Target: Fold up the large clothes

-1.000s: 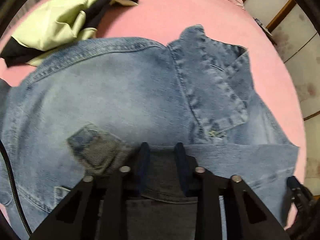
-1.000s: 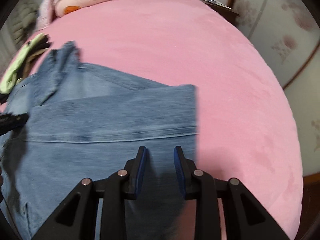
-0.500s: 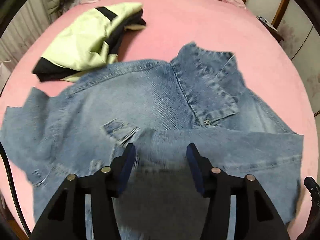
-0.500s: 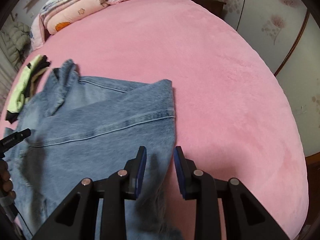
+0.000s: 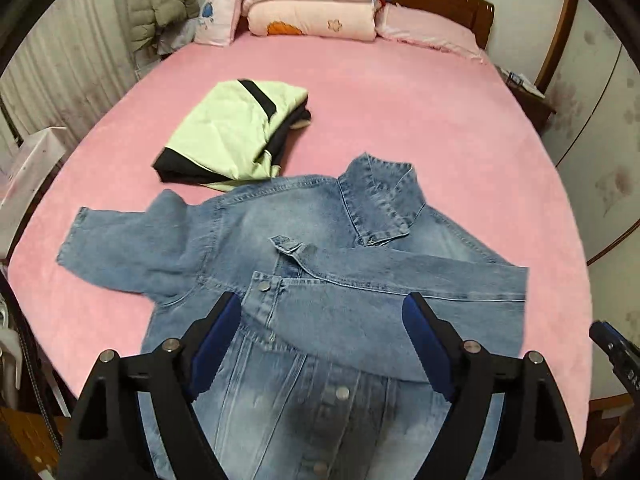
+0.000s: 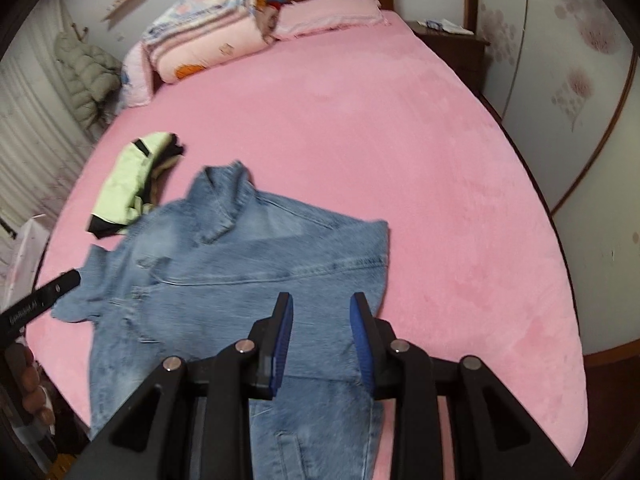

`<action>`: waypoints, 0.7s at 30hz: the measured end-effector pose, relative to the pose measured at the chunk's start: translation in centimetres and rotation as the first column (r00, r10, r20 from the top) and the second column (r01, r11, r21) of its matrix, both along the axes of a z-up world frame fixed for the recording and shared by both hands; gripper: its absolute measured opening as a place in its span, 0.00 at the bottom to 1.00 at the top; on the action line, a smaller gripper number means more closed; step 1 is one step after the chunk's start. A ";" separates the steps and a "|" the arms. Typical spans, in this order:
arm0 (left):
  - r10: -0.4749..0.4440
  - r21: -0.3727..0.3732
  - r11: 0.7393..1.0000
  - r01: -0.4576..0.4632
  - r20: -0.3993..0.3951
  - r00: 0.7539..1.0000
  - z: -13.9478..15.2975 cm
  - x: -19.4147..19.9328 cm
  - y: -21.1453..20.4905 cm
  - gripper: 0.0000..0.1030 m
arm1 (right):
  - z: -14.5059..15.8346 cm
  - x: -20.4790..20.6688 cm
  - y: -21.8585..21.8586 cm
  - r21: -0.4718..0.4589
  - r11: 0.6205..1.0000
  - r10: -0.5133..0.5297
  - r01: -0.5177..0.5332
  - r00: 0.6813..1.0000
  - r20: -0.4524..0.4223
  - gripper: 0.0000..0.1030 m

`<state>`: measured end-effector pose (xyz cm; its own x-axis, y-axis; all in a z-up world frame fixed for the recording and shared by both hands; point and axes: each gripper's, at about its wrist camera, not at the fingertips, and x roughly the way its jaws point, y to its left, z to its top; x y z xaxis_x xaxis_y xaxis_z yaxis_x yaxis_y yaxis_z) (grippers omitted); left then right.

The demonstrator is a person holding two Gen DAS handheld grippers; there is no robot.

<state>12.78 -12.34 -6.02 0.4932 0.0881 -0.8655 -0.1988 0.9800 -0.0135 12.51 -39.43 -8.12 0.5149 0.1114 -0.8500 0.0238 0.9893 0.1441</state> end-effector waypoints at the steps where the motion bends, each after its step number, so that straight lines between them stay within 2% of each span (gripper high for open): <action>1: 0.009 0.001 1.000 -0.009 0.016 1.000 1.2 -1.0 0.1 0.79 | 0.9 -0.4 0.2 0.001 1.000 0.011 -0.011 1.000 0.009 0.29; 6: 0.052 -0.009 0.999 -0.051 0.067 0.996 5.1 -4.6 1.4 0.79 | 3.9 -1.6 2.1 0.006 0.996 0.091 -0.091 0.994 0.056 0.29; 12: 0.090 -0.015 0.996 -0.089 0.111 0.990 8.0 -7.8 5.0 0.79 | 6.0 -2.4 6.4 0.041 0.982 0.179 -0.183 0.980 0.084 0.29; 16: 0.134 -0.038 0.991 -0.130 0.122 0.983 8.9 -9.0 9.5 0.81 | 7.6 -3.3 11.0 0.009 0.971 0.236 -0.238 0.964 0.122 0.29; 19: 0.162 -0.050 0.986 -0.158 0.103 0.981 8.7 -9.1 14.9 0.82 | 8.1 -3.8 15.4 -0.024 0.964 0.265 -0.264 0.957 0.123 0.29; 21: 0.153 -0.043 0.988 -0.150 0.083 0.985 8.3 -8.7 18.0 0.82 | 8.2 -3.8 18.7 -0.013 0.964 0.266 -0.266 0.957 0.120 0.29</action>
